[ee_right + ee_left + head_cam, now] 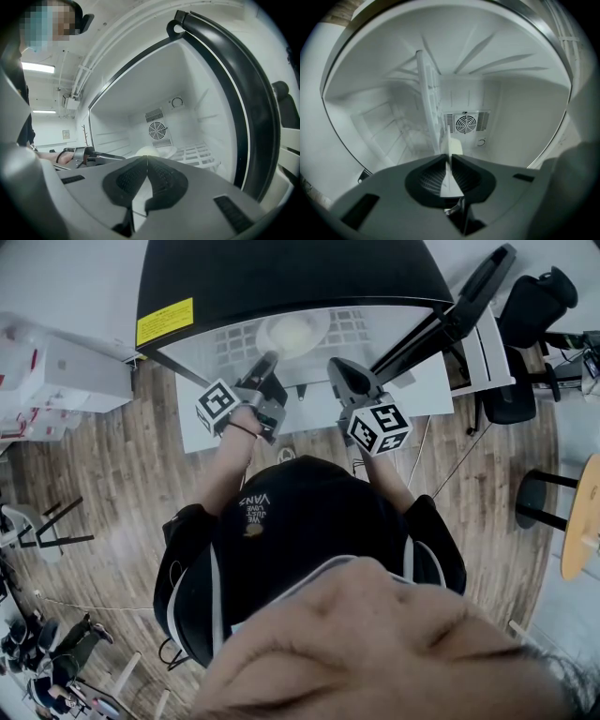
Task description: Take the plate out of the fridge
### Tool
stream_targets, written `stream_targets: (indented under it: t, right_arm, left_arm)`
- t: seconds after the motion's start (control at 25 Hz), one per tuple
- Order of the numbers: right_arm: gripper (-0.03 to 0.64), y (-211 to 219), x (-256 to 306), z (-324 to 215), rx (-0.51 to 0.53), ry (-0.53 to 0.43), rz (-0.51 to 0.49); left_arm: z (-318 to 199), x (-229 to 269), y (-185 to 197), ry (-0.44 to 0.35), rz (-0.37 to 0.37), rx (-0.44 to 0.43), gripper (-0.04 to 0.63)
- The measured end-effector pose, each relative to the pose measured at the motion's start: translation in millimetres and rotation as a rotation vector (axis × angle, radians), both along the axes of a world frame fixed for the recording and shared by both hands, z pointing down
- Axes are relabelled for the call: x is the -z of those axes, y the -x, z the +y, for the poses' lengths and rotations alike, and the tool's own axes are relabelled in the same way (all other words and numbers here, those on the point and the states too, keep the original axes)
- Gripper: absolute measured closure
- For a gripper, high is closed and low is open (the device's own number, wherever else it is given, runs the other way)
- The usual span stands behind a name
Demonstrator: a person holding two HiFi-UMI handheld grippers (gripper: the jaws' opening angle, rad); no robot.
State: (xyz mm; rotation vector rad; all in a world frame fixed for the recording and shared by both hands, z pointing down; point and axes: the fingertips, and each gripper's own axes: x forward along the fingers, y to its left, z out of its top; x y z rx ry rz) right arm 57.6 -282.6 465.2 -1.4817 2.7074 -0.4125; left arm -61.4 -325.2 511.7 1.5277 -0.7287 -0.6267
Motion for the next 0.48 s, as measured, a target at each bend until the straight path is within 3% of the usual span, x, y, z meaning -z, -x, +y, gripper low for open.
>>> stream_targets:
  t: [0.48]
  right_arm:
    - [0.606,0.7,0.7,-1.7,0.004,-0.001,0.001]
  left_arm:
    - [3.6,1.1,4.8,0.003,0.011,0.012,0.552]
